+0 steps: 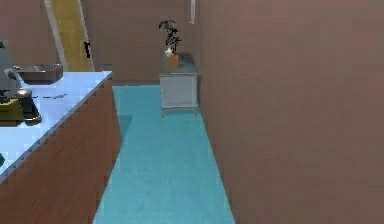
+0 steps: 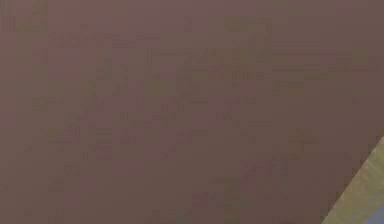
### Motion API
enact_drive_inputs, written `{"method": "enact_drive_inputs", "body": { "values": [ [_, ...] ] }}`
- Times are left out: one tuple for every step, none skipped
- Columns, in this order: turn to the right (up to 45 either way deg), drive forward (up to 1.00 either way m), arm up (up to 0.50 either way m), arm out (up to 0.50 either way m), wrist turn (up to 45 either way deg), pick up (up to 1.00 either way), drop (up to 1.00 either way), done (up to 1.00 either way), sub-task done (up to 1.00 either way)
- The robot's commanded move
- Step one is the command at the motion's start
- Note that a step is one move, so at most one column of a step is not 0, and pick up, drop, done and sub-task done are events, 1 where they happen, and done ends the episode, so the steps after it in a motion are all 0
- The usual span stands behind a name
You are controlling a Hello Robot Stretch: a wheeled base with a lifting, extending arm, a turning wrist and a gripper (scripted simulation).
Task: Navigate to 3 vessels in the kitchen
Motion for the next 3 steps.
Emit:
{"method": "enact_drive_inputs", "body": {
  "values": [
    [0.0, 0.25, 0.00, 0.00, 0.0, 0.00, 0.00, 0.00, 0.00],
    [-45.0, 0.00, 0.00, 0.00, 0.0, 0.00, 0.00, 0.00, 0.00],
    [-18.0, 0.00, 0.00, 0.00, 0.0, 0.00, 0.00, 0.00, 0.00]
  ]
}}
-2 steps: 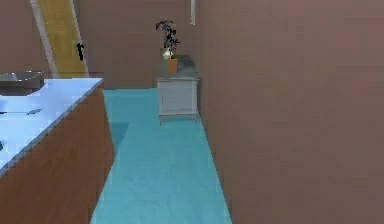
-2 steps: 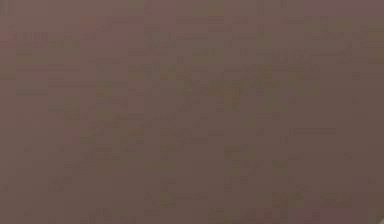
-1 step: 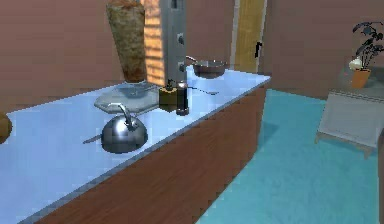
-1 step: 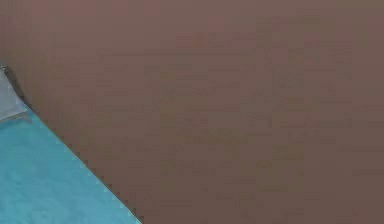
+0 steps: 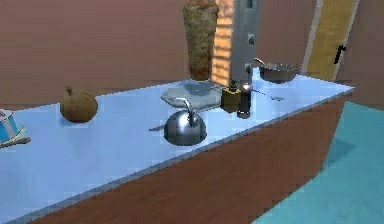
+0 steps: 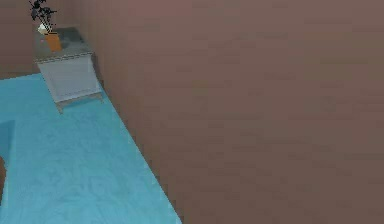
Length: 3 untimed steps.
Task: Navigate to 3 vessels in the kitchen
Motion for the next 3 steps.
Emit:
{"method": "enact_drive_inputs", "body": {
  "values": [
    [0.0, 0.00, 0.00, 0.00, 0.0, 0.00, 0.00, 0.00, 1.00],
    [42.0, 0.00, 0.00, 0.00, 0.0, 0.00, 0.00, 0.00, 0.00],
    [0.0, 1.00, 0.00, 0.00, 0.0, 0.00, 0.00, 0.00, 0.00]
  ]
}}
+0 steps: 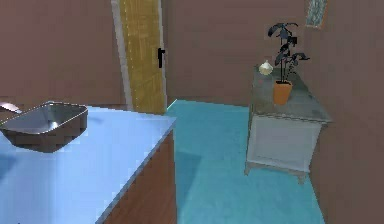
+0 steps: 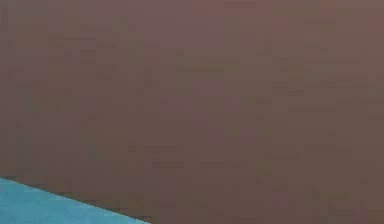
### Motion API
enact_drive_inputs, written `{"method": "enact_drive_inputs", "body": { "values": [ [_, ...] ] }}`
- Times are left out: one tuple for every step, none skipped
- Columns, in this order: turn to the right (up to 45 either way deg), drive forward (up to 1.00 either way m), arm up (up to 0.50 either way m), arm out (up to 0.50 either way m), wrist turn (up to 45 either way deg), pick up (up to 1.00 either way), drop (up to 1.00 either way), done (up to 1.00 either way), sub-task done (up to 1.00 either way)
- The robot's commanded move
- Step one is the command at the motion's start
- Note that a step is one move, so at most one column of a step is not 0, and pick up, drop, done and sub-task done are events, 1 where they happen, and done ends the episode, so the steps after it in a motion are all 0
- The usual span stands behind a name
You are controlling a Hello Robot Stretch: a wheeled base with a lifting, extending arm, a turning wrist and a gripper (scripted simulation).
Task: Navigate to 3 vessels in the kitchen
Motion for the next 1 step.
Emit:
{"method": "enact_drive_inputs", "body": {
  "values": [
    [9.0, 0.00, 0.00, 0.00, 0.0, 0.00, 0.00, 0.00, 0.00]
  ]
}}
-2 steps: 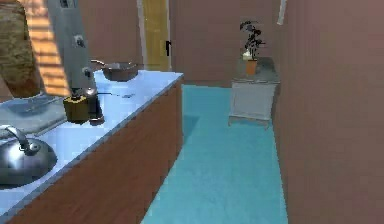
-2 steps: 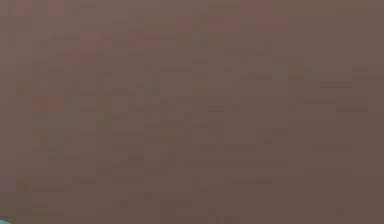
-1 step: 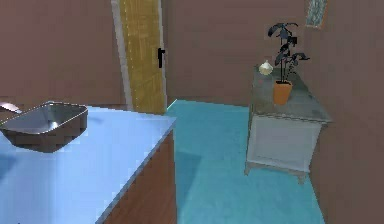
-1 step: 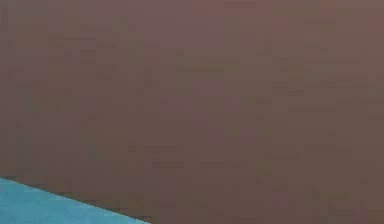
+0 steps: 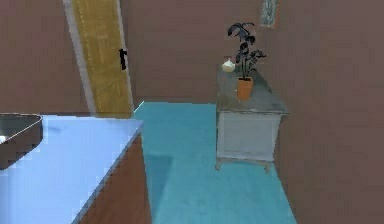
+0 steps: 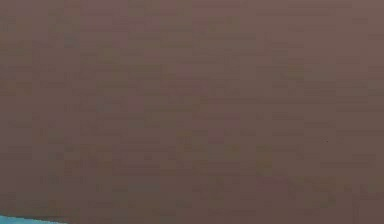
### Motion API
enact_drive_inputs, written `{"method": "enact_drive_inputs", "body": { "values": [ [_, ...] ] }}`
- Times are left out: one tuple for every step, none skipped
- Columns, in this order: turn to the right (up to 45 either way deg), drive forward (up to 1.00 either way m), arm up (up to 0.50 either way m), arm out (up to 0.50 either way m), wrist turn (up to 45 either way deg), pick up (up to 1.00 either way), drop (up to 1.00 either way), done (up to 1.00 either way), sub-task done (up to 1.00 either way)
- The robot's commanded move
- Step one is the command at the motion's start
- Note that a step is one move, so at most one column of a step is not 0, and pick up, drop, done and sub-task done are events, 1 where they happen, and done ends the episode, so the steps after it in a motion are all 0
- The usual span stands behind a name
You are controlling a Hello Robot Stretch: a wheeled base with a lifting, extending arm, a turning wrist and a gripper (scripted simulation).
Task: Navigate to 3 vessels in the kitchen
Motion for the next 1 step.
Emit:
{"method": "enact_drive_inputs", "body": {
  "values": [
    [0.0, 0.20, 0.00, 0.00, 0.0, 0.00, 0.00, 0.00, 0.00]
  ]
}}
